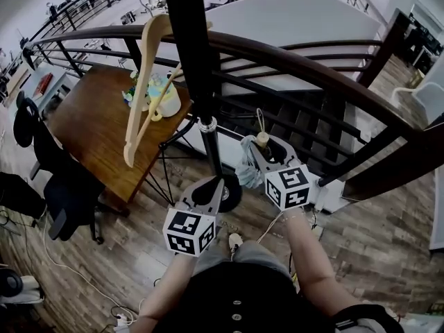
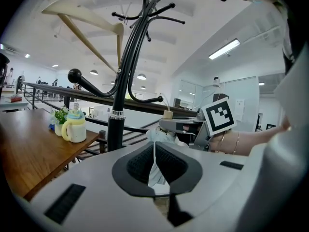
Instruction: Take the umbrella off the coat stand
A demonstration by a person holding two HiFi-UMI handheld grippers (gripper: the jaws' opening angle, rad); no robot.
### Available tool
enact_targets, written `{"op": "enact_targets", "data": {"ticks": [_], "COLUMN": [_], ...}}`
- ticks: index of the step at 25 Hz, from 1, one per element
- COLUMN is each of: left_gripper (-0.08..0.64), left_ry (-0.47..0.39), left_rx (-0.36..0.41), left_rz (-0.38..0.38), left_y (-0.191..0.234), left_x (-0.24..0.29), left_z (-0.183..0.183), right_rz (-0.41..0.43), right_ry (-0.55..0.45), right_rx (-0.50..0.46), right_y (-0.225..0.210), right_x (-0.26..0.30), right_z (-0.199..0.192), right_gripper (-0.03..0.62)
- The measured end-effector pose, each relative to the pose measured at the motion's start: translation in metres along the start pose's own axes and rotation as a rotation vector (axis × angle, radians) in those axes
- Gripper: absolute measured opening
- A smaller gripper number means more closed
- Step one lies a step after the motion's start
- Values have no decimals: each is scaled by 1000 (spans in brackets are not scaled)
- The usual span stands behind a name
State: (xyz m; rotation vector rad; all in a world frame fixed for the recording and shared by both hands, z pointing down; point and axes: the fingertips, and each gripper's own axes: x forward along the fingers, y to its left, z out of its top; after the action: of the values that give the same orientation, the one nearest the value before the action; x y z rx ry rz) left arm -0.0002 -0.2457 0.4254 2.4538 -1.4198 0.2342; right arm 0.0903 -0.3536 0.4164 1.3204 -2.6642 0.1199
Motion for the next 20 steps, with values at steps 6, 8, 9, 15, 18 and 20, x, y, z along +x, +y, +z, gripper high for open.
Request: {"op": "enact_targets", "data": {"ticks": [6, 8, 9, 15, 18, 20], "left_gripper": [23, 23, 23, 23, 23, 23], "left_ry": [-2, -5, -7, -24, -32, -38], "left_rx": [2, 5, 6, 5, 3, 4], "left_rz": [-20, -26, -29, -52, -64, -70], "left_y": [-1, 0, 1, 1, 0, 1], "left_x": [-10, -11, -12, -15, -20, -23], "left_z": [-1, -1, -1, 2, 3, 4], "right_rz": [-44, -51, -51, -54, -44, -24], "right_ry": [5, 8, 6, -5, -11, -11], "right_rx": [-8, -20, -23, 5, 16, 18], "right_y": [-2, 1, 4, 21, 37, 49], "right_x": [-15, -24, -28, -64, -82, -89], "right_z": [3, 6, 8, 24, 27, 29], "right_gripper": [146, 146, 146, 146, 146, 146]}}
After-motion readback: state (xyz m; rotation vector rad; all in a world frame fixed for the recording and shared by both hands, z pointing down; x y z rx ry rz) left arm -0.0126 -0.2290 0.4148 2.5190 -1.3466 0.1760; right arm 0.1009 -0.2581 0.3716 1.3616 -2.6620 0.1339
